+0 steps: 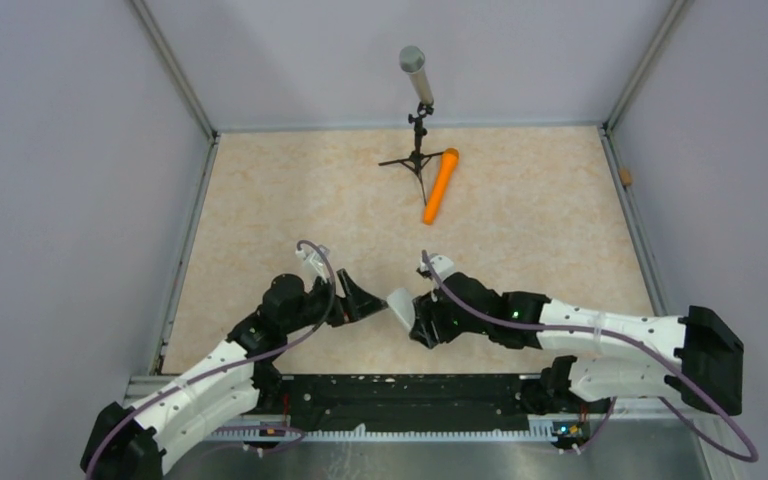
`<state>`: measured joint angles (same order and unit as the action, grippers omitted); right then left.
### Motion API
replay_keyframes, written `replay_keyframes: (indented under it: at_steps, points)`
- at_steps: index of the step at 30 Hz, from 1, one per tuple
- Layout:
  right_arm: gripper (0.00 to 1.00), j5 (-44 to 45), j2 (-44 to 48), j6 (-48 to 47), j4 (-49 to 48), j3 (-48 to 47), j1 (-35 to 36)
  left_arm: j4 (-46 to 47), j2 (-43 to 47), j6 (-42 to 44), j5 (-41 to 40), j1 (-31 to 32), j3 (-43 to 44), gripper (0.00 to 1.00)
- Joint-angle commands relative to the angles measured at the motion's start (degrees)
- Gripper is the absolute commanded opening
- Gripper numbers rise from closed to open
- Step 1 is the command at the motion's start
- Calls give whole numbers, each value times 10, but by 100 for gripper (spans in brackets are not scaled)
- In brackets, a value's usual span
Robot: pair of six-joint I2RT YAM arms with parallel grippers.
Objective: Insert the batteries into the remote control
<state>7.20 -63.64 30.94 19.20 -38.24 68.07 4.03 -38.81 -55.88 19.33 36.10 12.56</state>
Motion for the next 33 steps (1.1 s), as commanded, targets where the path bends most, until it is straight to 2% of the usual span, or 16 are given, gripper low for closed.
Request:
replay_keyframes:
  at_steps: [1, 7, 14, 22, 26, 33]
  points:
    - [9, -69, 33, 33, -81, 6, -53, 132, -2, -13, 80, -10, -5, 99]
    - [6, -175, 53, 81, -159, 19, -107, 238, -17, -44, 121, -19, -15, 99]
    - [6, -281, 89, 142, -300, 71, -140, 354, -46, -93, 168, -37, -19, 99]
    - [6, -356, 100, 226, -464, 133, -152, 502, -96, -159, 202, -40, -11, 99]
    - [6, -381, 84, 264, -565, 153, -152, 527, -106, -176, 209, -41, -4, 99]
    - [5, -392, 38, 313, -679, 179, -152, 542, -106, -186, 220, -40, 1, 91]
